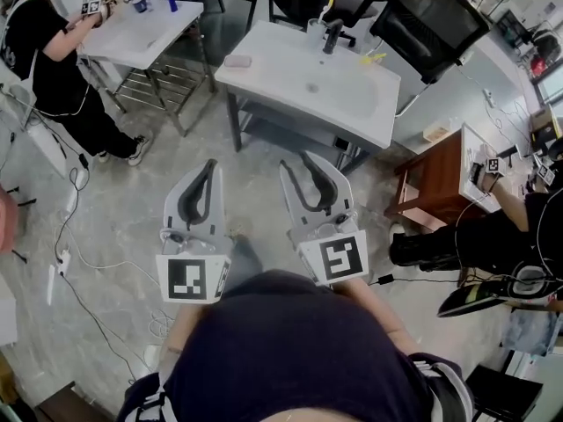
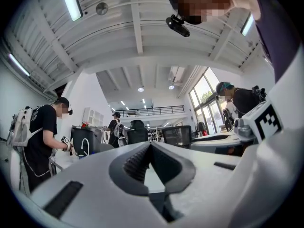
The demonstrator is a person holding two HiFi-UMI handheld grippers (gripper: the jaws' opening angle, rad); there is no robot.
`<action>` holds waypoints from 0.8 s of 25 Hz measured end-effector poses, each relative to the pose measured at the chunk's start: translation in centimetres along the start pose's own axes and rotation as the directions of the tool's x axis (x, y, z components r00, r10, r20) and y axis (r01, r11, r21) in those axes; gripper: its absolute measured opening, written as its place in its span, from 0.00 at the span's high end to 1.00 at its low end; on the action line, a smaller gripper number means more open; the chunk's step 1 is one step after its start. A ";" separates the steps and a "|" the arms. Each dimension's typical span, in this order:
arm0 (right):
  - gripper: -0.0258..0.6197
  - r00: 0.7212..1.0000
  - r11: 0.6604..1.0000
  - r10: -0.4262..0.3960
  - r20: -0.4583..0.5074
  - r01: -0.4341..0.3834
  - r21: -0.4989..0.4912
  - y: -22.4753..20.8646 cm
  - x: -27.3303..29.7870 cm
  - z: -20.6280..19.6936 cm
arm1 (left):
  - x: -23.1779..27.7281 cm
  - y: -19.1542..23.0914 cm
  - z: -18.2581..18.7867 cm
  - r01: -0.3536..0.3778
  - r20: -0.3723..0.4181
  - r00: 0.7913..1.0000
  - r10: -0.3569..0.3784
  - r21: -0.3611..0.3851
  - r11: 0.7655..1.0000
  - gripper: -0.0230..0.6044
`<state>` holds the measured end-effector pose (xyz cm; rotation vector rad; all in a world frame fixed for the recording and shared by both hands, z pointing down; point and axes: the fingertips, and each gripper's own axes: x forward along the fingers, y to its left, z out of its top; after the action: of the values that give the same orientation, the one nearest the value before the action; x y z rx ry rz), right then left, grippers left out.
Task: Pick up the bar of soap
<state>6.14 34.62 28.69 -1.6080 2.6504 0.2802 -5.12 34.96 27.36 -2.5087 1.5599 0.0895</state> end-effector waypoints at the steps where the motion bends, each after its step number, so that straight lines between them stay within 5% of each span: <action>1: 0.75 1.000 1.000 0.002 0.000 -0.002 0.001 -0.2 1.3 0.0 | 1.0 0.9 -0.1 0.000 0.004 1.000 0.000 0.007 1.000 0.97; 20: 0.70 0.995 0.995 -0.103 -0.013 0.104 0.011 -3.2 19.0 -2.4 | 14.5 14.4 -4.3 0.099 -0.013 0.995 -0.099 -0.012 0.995 0.97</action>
<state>0.30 16.12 28.37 -1.7419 2.5613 0.2521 -11.77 15.15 27.64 -2.5957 1.4415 0.0682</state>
